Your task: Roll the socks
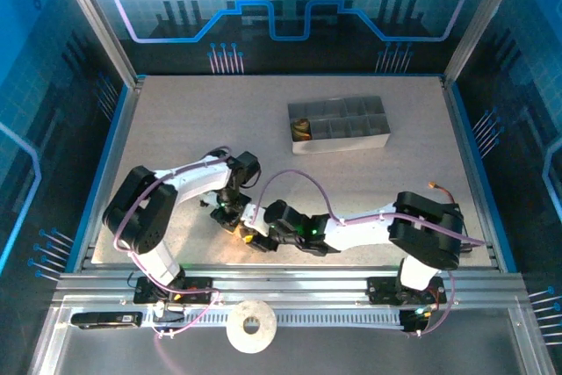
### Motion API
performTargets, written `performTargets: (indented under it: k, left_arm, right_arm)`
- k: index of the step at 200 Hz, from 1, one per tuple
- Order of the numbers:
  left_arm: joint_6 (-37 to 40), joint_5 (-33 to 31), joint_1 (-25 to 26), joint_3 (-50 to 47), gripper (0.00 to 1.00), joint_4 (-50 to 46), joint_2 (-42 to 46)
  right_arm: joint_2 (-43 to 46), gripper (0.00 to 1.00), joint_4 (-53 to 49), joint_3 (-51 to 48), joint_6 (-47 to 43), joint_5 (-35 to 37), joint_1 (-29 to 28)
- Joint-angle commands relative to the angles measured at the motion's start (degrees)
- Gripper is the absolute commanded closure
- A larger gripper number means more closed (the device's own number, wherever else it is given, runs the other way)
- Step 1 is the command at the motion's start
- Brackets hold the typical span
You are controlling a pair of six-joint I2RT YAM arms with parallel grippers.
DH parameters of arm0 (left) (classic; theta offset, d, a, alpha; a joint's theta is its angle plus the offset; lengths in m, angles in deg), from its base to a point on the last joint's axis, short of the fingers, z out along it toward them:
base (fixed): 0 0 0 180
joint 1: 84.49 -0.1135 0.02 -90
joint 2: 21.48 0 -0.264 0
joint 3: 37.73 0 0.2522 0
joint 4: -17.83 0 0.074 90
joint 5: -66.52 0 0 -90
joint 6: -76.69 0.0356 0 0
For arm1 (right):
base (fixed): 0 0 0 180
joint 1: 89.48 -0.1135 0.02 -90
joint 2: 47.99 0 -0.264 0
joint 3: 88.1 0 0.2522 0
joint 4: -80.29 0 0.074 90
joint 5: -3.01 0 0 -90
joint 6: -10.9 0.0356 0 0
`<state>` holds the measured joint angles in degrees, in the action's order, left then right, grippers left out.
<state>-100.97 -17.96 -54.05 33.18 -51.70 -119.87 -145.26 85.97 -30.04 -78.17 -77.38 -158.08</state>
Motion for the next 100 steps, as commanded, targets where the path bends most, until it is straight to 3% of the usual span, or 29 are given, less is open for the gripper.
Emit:
performTargets:
  k: [1, 53, 77, 100]
  left_arm:
    - [3.0, 3.4, -0.4, -2.1, 1.00, 8.0, -6.0]
    - [5.1, 4.9, -0.9, 0.3, 1.00, 8.1, -7.3]
    - [5.4, 4.5, -0.9, 0.8, 0.95, 7.5, -5.0]
    - [5.5, 4.0, -1.4, 0.9, 0.80, 6.7, -1.1]
  right_arm:
    - [-2.2, 0.42, 2.0, 2.4, 1.6, 1.5, -0.6]
    - [-7.5, 0.46, -3.0, 5.8, 4.1, 2.0, 0.6]
    - [-9.4, 0.63, -7.5, 7.4, 6.9, -0.2, 2.6]
    - [-10.0, 0.81, -9.1, 6.4, 8.9, -2.6, 4.1]
